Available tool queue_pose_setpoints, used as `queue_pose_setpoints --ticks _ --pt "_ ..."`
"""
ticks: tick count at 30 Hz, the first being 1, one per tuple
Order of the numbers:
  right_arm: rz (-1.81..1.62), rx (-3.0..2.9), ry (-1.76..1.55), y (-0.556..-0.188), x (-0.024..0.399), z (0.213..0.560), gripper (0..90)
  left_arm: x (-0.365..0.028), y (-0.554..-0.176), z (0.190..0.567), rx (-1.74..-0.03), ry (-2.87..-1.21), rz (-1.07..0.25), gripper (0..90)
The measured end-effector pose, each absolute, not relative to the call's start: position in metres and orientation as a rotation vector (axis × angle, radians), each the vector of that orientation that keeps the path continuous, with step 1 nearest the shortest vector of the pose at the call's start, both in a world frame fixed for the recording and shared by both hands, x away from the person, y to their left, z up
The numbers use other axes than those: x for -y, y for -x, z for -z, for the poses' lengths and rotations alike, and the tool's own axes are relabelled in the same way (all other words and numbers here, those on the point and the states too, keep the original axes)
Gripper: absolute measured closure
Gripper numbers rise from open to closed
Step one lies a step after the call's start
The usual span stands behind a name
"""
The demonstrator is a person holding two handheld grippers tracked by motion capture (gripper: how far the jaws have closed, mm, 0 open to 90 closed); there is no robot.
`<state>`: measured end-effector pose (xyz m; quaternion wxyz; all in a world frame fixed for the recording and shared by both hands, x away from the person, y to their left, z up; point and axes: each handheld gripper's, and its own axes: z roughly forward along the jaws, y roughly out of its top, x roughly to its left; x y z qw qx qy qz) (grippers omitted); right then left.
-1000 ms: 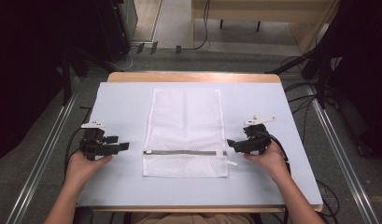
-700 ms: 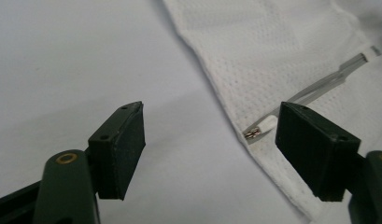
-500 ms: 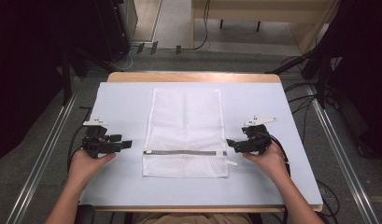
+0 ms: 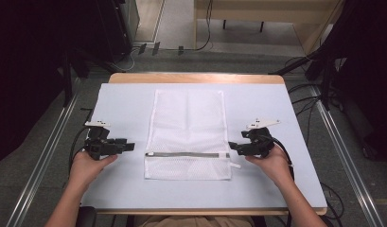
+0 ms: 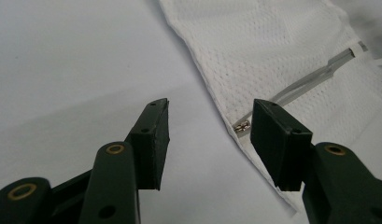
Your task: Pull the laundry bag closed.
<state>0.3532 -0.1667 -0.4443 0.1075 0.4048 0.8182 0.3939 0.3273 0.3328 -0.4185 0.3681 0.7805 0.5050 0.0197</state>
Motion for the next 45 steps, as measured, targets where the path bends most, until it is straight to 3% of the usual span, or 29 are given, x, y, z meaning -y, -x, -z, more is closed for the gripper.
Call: queue_pose_setpoints --ticks 11,12,14,20,45 --pt "-1.136 -2.416 -1.224 -0.358 0.163 0.442 36.3 -0.327 -0.318 0.423 -1.251 -2.060 -0.063 42.0" --pt "-1.127 -2.427 -1.218 -0.359 0.162 0.444 42.0 -0.328 -0.317 0.423 -1.255 -2.051 -0.061 41.8" --pt "-1.125 -2.452 -1.243 -0.359 0.161 0.444 43.6 -0.329 -0.317 0.423 -1.257 -2.050 -0.061 41.5" --pt "-1.106 -2.470 -1.218 -0.357 0.157 0.445 43.5 -0.328 -0.321 0.425 -1.266 -2.050 -0.044 44.2" --pt "-1.147 -2.568 -1.082 -0.338 0.104 0.435 48.4 -0.326 -0.321 0.424 -1.245 -2.044 -0.070 41.1"
